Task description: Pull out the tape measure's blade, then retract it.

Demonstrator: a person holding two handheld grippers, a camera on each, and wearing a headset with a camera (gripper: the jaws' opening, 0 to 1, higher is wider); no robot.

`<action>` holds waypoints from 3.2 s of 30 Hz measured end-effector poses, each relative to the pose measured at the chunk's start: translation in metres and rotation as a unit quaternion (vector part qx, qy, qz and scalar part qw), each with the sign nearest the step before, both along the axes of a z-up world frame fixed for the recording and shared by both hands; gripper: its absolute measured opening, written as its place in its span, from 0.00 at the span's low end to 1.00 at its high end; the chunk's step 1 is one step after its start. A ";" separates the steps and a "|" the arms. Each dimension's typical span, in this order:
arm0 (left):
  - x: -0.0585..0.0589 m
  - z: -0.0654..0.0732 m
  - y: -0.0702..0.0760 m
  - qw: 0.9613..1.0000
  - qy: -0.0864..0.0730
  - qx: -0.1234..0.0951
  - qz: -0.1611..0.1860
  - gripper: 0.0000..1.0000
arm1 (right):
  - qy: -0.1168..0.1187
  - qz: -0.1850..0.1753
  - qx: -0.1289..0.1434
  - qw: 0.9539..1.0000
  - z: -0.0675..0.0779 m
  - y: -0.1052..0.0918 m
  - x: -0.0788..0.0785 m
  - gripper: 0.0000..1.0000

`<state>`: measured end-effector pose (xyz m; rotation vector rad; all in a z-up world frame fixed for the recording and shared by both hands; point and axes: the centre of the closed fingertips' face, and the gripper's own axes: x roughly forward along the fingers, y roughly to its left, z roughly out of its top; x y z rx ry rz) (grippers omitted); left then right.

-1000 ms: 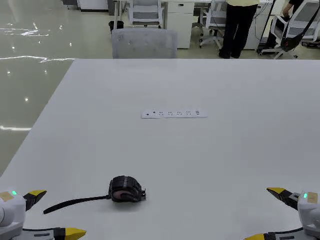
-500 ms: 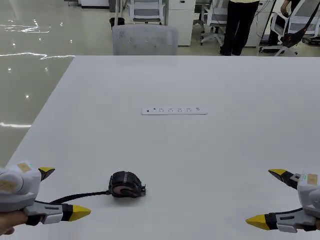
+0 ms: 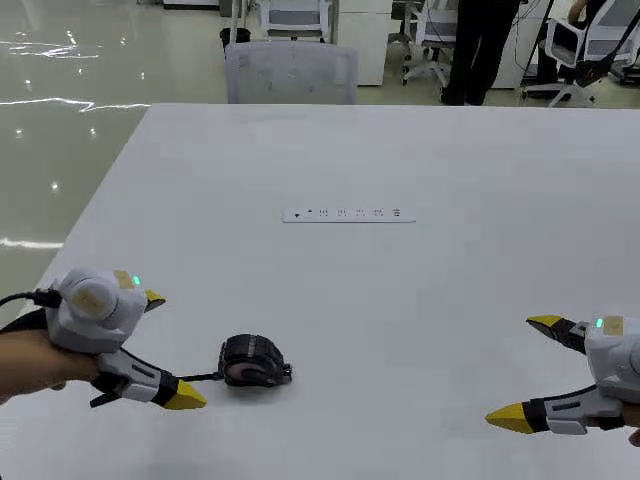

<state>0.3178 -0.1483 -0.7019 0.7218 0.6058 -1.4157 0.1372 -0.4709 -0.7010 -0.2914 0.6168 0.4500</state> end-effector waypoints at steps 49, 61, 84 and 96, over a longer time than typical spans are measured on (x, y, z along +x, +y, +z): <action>0.001 -0.053 -0.066 0.975 0.009 0.160 -0.153 0.68 | 0.016 0.091 0.009 0.996 -0.017 0.054 0.069 1.00; -0.002 -0.069 -0.071 0.971 0.001 0.167 -0.169 0.46 | 0.016 0.130 0.017 0.991 -0.015 0.089 0.104 0.99; -0.004 -0.074 -0.074 0.967 -0.004 0.182 -0.178 0.31 | 0.024 0.195 0.017 0.980 -0.034 0.136 0.124 0.92; -0.005 -0.074 -0.073 0.969 -0.008 0.176 -0.175 0.30 | 0.047 0.219 0.028 0.974 -0.049 0.173 0.139 0.78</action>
